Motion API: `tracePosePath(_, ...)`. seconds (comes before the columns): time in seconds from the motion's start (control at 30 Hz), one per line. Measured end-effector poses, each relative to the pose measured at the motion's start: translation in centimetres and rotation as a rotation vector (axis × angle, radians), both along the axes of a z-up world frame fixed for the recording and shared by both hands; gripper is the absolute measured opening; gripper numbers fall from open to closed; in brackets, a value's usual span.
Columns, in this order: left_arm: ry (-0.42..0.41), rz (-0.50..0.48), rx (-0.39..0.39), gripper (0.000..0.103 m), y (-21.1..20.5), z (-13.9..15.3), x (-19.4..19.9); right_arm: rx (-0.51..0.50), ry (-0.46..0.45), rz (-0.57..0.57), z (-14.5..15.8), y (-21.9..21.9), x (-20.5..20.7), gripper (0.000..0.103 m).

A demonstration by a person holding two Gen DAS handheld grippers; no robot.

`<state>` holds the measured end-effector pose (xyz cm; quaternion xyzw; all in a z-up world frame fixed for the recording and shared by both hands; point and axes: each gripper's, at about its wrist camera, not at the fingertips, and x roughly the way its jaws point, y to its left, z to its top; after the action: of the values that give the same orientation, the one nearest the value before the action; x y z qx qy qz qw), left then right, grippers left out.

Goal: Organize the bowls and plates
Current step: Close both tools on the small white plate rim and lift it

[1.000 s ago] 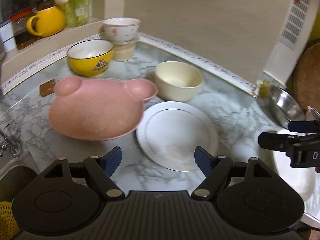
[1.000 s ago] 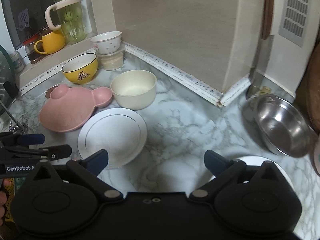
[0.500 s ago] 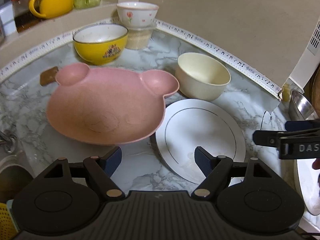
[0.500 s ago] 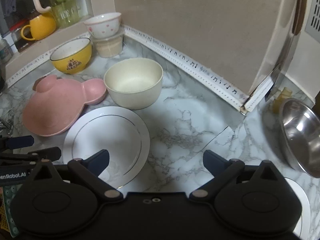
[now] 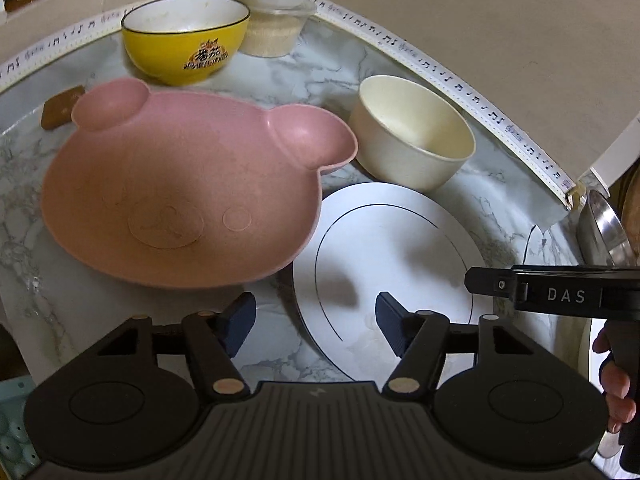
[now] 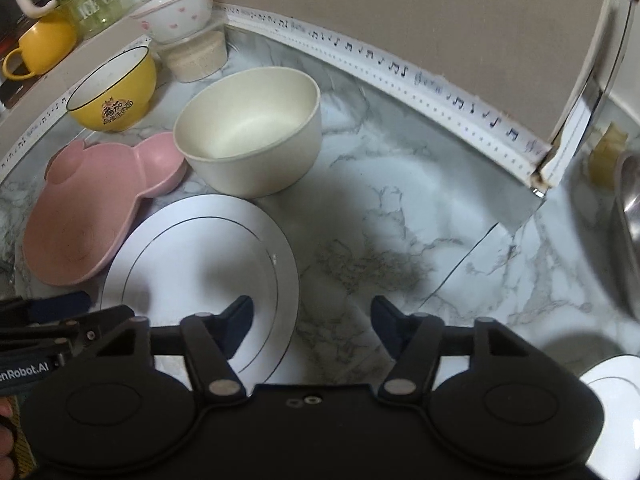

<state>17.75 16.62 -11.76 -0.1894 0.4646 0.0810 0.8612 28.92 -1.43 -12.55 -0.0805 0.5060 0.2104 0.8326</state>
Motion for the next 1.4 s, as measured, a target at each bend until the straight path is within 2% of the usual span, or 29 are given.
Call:
tracePosePath(0.2, 0.009, 0.030, -0.057, 0.037, 0.9, -0.4, 0.3, 0.019, 0.020, 0.009, -0.3, 0.0, 0.7, 0.047)
tracePosePath(0.37, 0.004, 0.054, -0.104, 0.025, 1.5, -0.4, 0.1, 0.050, 0.045, 0.013, -0.4, -0.1, 1.2, 0.034)
tracePosePath(0.6, -0.001, 0.066, -0.116, 0.015, 1.9, -0.6, -0.2, 0.115, 0.083, 0.009, -0.5, -0.6, 1.4, 0.018)
tracePosePath(0.73, -0.006, 0.066, -0.125, 0.013, 2.1, -0.8, -0.3, 0.146, 0.099, 0.003, -0.6, -0.8, 1.3, 0.012)
tracePosePath(1.07, -0.013, 0.030, -0.129, 0.013, 1.1, -0.9, -0.8, 0.166, 0.089, -0.028, -0.5, -2.4, 0.2, 0.011)
tracePosePath(1.4, -0.022, -0.026, -0.117, 0.013, -1.9, -0.5, -1.0, 0.182, 0.071, -0.093, 0.7, -5.5, -1.4, 0.009)
